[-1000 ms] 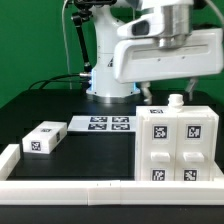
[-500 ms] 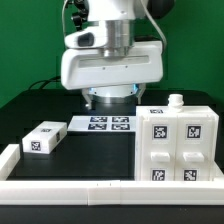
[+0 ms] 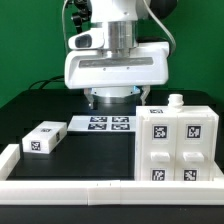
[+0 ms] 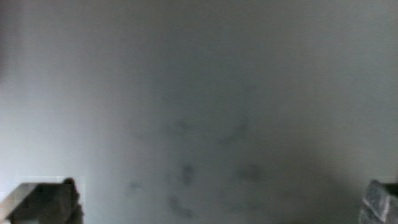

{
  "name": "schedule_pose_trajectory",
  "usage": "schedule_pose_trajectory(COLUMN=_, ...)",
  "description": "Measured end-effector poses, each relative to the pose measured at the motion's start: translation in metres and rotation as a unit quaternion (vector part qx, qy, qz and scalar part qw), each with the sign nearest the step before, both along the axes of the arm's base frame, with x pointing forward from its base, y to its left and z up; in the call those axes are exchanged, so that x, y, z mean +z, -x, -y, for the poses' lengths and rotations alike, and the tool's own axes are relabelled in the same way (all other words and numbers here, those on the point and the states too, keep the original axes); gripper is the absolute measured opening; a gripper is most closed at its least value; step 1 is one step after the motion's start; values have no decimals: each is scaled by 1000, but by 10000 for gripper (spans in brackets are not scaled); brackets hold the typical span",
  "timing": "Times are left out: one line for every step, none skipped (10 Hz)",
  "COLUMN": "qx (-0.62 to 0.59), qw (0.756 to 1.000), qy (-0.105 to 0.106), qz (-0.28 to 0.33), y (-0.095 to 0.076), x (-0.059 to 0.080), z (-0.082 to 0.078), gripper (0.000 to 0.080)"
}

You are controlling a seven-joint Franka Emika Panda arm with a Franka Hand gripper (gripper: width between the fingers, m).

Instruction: Assemble cabinet

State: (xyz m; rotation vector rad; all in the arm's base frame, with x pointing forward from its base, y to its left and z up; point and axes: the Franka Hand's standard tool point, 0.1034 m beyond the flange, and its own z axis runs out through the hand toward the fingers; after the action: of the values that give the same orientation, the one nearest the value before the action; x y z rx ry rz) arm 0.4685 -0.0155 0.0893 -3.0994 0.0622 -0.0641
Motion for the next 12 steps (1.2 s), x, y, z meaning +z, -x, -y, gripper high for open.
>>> schedule_pose_trajectory(qx=-34, qw=999, qy=-2, qz=-6, y=6, x=-4, z=19, gripper=797)
schedule_pose_trajectory(qx=-57, qw=998, qy=0, qz=-6, y=9, x=-7, z=37, gripper=797)
schedule_pose_trajectory(qx=-50, qw=999, qy=5, qz=-6, y=12, x=-11, z=54, gripper=797)
schedule_pose_trajectory(qx=-43, qw=999, qy=10, qz=-9, y=17, x=-16, z=78, gripper=797)
schedule_pose_trajectory(qx=-35, qw=999, qy=16, qz=-9, y=17, x=-18, z=102, gripper=797)
schedule_pose_trajectory(qx=-35, qw=999, qy=19, qz=-7, y=14, x=-18, z=115, gripper=797)
schedule_pose_trajectory(qx=-30, qw=999, qy=18, qz=-8, y=15, x=-19, z=110, gripper=797)
schedule_pose_trajectory(qx=-27, qw=999, qy=18, qz=-8, y=15, x=-20, z=108, gripper=797)
schedule_pose_trajectory(qx=-27, qw=999, qy=18, qz=-8, y=15, x=-20, z=108, gripper=797)
schedule_pose_trajectory(qx=-27, qw=999, qy=18, qz=-8, y=15, x=-20, z=108, gripper=797)
schedule_pose_trajectory(qx=-27, qw=999, qy=18, qz=-9, y=15, x=-21, z=108, gripper=797)
schedule_pose_trajectory(qx=-32, qw=999, qy=17, qz=-14, y=19, x=-25, z=111, gripper=797)
